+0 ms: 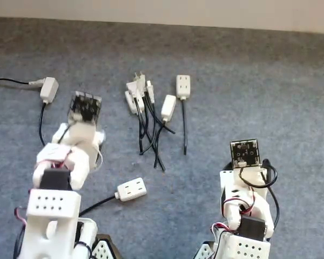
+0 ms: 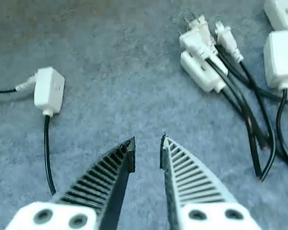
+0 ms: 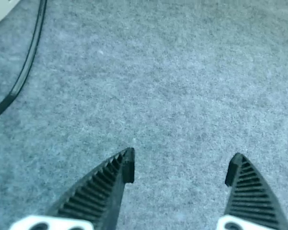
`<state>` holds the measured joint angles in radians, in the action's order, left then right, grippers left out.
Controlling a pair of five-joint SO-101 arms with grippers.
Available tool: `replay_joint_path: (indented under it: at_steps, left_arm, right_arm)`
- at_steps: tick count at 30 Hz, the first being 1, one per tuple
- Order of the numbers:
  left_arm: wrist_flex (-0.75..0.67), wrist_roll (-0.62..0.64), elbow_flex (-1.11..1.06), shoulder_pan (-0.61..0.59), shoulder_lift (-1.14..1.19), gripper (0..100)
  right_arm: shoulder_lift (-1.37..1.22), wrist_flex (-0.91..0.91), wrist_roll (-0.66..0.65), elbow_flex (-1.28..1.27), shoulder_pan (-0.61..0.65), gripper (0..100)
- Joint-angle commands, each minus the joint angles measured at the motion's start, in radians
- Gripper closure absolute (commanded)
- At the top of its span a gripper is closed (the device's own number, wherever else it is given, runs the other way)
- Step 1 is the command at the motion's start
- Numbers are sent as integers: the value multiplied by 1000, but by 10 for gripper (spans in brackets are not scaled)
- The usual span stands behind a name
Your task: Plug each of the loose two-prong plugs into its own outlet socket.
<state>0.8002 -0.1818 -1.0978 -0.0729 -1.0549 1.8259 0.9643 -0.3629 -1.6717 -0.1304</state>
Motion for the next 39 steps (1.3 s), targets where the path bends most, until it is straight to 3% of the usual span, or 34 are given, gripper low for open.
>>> replay_joint_path:
  at_steps: [1, 11, 17, 22, 29, 36, 39]
  left_arm:
    - [-17, 57, 278, 61, 239, 838]
    - [-15, 172, 898, 140, 1104, 811]
    - [95, 239, 1230, 140, 1454, 811]
    - [147, 244, 1391, 156, 1589, 811]
    - [153, 241, 1437, 165, 1649, 812]
    - [161, 141, 1435, 166, 1655, 988]
    - [209, 132, 1440, 170, 1650, 995]
  right_arm:
    - [4, 10, -5, -119, 8, 698]
    - [4, 8, -9, -119, 8, 698]
    - [4, 8, -9, -119, 8, 698]
    - [4, 8, -9, -119, 8, 698]
    - [4, 8, -9, -119, 10, 698]
    - [4, 8, -9, -119, 10, 698]
    - [4, 8, -9, -119, 10, 698]
